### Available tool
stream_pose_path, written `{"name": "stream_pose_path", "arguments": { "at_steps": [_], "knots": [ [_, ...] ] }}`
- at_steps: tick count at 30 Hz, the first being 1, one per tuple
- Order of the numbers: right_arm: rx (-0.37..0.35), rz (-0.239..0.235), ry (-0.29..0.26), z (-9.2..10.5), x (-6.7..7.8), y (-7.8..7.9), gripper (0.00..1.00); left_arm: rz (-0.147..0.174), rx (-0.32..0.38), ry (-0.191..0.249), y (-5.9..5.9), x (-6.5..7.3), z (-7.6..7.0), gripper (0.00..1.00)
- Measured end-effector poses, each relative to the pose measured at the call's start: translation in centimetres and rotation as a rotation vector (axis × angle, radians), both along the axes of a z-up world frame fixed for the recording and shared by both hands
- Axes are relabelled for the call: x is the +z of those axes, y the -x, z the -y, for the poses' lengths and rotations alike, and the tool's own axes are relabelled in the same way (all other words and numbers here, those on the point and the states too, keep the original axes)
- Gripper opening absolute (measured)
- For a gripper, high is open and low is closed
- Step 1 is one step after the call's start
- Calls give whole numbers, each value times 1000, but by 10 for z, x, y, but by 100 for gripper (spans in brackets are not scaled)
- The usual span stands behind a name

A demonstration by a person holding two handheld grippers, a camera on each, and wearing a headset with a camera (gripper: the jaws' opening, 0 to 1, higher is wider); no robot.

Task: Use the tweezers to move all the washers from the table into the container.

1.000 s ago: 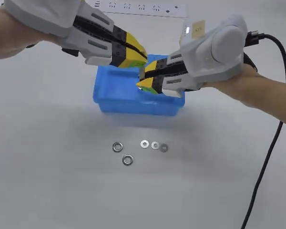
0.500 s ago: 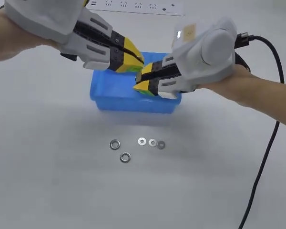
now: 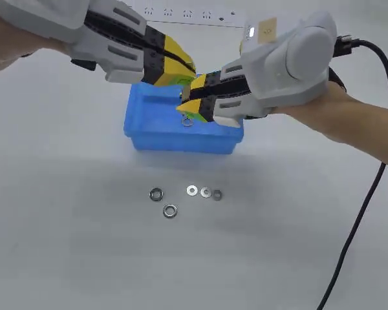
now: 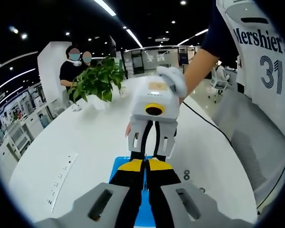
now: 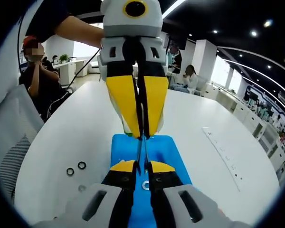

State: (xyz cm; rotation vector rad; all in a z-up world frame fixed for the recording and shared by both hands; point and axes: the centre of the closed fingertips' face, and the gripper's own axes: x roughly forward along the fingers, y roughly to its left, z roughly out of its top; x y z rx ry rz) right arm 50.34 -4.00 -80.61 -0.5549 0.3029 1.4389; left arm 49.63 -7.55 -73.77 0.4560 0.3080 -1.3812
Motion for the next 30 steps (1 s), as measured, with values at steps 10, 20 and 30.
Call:
{"name": "stream_pose_path", "arguments": {
  "at_steps": [10,20,30],
  "knots": [
    [34,18,-43,1,27,43,11,-1,1,46,42,27,1,5],
    [97,0,-14,-1,6,93,11,-28,17,51,97,12,-1,5],
    [132,-59,36,-4,-29,137,11,-116,78,46,132,-23,-7,5]
  ]
}}
